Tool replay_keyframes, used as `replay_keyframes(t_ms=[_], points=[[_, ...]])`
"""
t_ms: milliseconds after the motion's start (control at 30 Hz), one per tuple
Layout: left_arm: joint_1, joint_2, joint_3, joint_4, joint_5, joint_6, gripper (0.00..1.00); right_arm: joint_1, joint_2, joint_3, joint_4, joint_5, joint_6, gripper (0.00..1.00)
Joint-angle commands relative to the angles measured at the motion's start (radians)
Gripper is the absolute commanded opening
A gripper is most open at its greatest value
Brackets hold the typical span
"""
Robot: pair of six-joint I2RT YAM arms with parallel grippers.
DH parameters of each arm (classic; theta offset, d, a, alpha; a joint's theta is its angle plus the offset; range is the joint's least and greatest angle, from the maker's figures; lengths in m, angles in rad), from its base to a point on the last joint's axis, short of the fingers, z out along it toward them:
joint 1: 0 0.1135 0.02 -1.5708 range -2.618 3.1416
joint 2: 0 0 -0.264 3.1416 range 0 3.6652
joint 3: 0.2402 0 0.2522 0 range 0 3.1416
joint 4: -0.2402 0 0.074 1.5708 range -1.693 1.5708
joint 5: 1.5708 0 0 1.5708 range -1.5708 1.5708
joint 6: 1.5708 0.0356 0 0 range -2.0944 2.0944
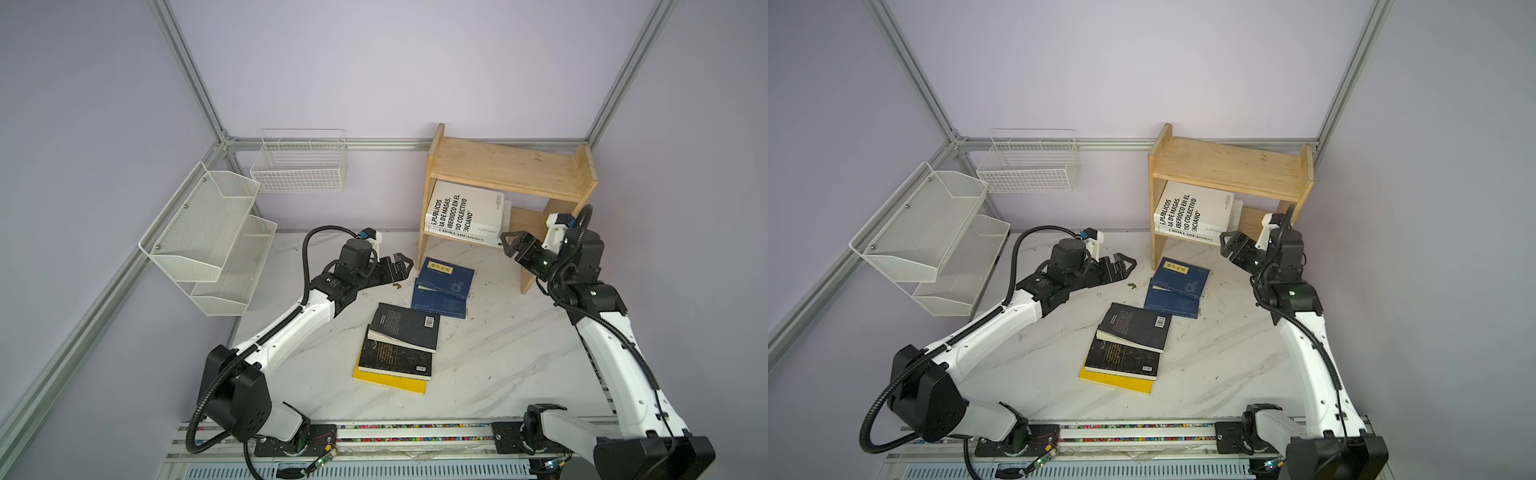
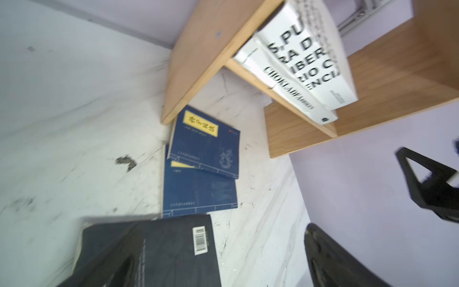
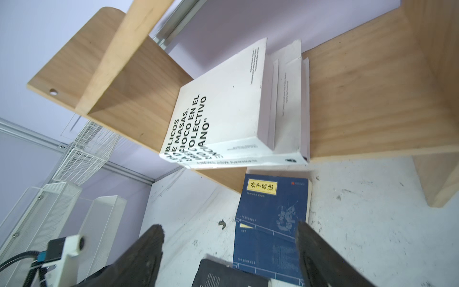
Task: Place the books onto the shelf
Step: 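Move both grippers down to the black wolf-cover book on the table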
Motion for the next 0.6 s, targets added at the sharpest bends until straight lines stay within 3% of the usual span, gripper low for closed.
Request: replay_keyframes(t_ms=[0,200,333,567], points=[[0.012,-0.085,-0.13,-0.092,-0.111,-0.092,1.0,0.005,-0.058,-0.126,-0.052,-0.073,-0.004,0.85],[0.015,-0.105,-0.308,-0.061,-0.092,-0.165,1.0,0.037,-0.073,-0.338,0.003,-0.221,0.043,0.86],[0.014,-0.034,-0.337,0.012,-0.061,-0.192,1.0,0.057,-0.019,-0.529,0.251,-0.415,0.172,0.87],[0.011,0.081,-0.295,0.052,-0.046,-0.171,1.0,0.157,0.153,-0.672,0.513,-0.431,0.298,0.87]])
